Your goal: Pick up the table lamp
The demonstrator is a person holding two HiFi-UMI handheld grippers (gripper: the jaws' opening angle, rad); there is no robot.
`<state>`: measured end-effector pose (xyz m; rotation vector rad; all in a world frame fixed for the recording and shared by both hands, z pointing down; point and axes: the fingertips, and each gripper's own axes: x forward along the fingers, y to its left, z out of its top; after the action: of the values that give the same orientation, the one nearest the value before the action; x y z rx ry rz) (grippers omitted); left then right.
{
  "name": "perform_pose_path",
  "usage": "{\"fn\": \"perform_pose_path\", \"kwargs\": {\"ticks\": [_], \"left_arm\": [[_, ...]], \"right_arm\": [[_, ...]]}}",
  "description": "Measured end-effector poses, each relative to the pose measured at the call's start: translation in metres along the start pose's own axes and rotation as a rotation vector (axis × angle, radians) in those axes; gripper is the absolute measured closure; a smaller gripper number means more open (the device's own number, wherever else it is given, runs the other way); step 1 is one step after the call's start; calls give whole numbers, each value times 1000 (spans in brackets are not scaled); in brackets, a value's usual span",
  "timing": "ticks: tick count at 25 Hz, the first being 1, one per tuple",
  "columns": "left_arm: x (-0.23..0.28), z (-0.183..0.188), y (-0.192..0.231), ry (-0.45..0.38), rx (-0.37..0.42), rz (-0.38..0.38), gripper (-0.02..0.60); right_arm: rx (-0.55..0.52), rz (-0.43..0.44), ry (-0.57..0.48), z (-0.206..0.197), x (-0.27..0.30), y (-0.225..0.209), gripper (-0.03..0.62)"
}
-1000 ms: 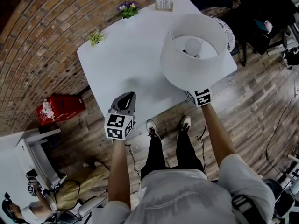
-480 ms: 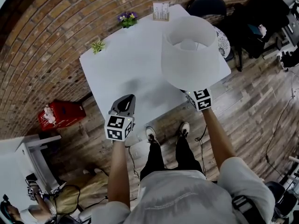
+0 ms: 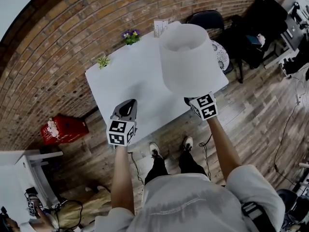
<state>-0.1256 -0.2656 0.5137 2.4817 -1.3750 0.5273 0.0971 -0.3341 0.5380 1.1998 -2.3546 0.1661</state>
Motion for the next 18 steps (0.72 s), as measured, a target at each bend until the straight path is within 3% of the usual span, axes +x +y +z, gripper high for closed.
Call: {"fn": "perform_pose_path", "kwargs": {"ticks": [18], "left_arm": [[-12, 84, -31, -134, 105, -48, 565]], "right_arm": [[20, -88, -32, 50, -99, -5, 467]]}}
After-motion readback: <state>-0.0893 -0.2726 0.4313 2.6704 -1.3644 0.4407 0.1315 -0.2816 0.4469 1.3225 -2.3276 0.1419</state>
